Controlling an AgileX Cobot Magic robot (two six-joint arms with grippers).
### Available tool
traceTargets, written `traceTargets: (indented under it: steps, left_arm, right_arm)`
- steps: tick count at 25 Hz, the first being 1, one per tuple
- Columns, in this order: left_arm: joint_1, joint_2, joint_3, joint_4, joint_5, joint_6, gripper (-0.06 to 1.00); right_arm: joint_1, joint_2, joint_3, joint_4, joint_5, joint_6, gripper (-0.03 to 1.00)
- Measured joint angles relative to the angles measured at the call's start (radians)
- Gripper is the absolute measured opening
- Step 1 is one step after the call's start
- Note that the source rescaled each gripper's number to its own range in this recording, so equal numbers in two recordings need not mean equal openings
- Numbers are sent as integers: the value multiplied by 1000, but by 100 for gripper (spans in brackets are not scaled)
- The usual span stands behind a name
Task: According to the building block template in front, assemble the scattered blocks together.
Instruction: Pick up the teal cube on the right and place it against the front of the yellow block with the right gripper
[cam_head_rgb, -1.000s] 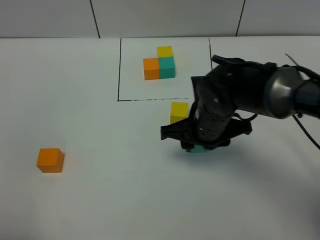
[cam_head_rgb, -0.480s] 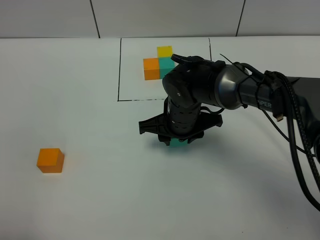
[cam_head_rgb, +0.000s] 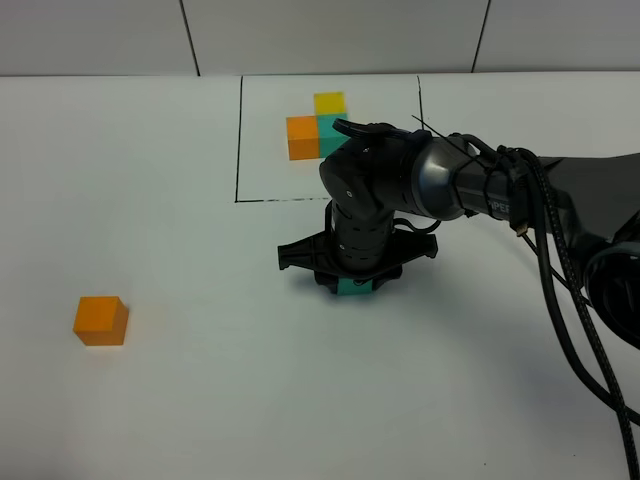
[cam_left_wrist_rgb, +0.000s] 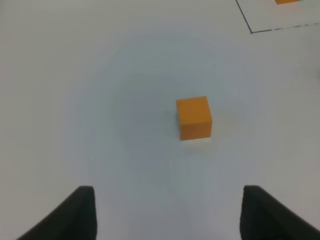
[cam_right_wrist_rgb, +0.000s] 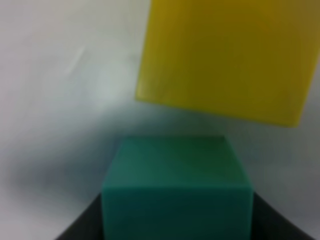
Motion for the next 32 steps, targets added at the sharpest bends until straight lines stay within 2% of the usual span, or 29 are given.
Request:
traceTargets:
  steps: [8, 32]
  left_arm:
    - [0, 0, 0, 0, 0, 0, 39]
    - [0, 0, 0, 0, 0, 0, 39]
  right_arm:
    - [-30, 1, -4, 20, -9, 5, 1]
    - [-32, 2, -4, 16, -28, 7, 1]
